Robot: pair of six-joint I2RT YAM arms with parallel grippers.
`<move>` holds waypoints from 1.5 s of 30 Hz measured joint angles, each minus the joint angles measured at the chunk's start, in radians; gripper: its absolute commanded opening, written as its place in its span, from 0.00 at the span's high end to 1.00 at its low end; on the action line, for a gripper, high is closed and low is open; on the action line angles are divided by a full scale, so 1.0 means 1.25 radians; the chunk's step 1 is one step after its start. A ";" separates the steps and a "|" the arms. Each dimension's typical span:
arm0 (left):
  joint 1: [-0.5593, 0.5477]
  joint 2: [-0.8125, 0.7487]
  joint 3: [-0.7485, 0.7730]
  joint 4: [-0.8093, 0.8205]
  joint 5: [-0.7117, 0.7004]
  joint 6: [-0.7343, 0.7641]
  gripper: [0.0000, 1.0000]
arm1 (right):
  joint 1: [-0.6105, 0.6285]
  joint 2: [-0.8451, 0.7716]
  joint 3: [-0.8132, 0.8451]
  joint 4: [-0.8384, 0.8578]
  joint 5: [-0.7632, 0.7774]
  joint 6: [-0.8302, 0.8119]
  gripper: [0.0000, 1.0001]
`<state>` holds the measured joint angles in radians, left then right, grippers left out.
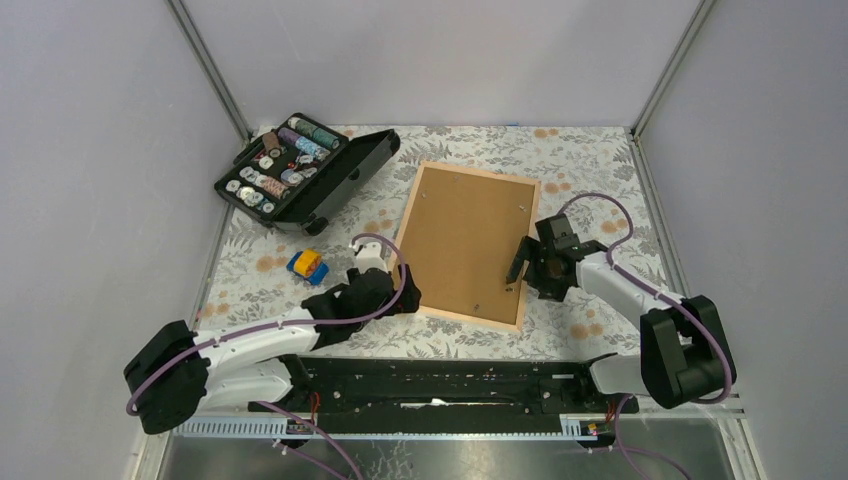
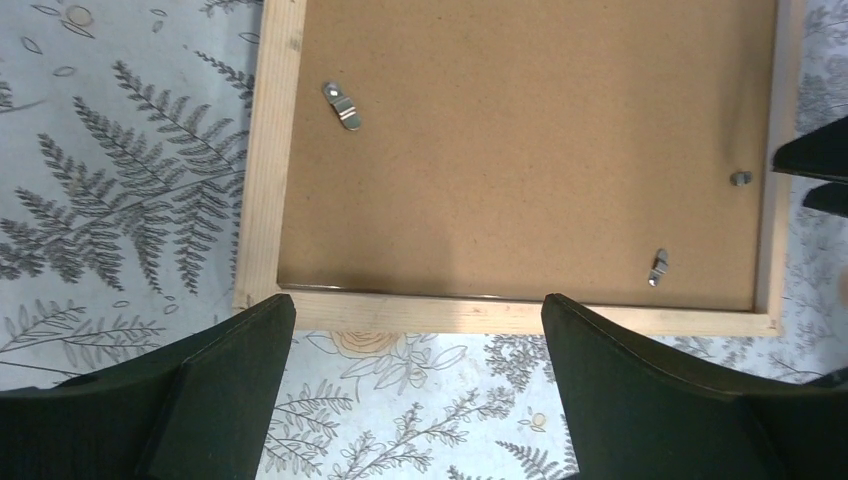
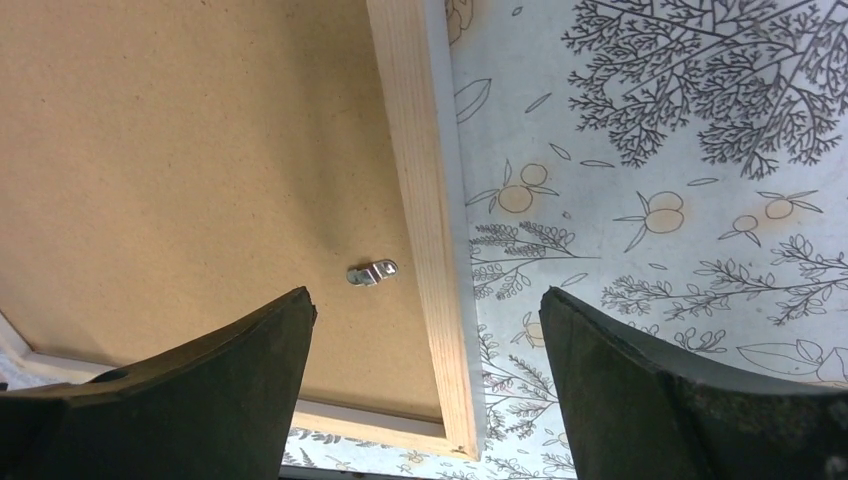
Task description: Put the photo into the frame
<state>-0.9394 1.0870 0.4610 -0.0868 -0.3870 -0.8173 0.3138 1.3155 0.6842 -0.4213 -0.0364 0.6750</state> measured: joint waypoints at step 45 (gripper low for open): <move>-0.077 -0.024 -0.071 0.081 0.057 -0.110 0.01 | 0.056 0.138 0.095 -0.093 0.077 -0.127 0.88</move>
<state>-1.0351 1.0565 0.3717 0.0147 -0.3153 -0.9543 0.3843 1.4883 0.8032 -0.5377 0.0597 0.5159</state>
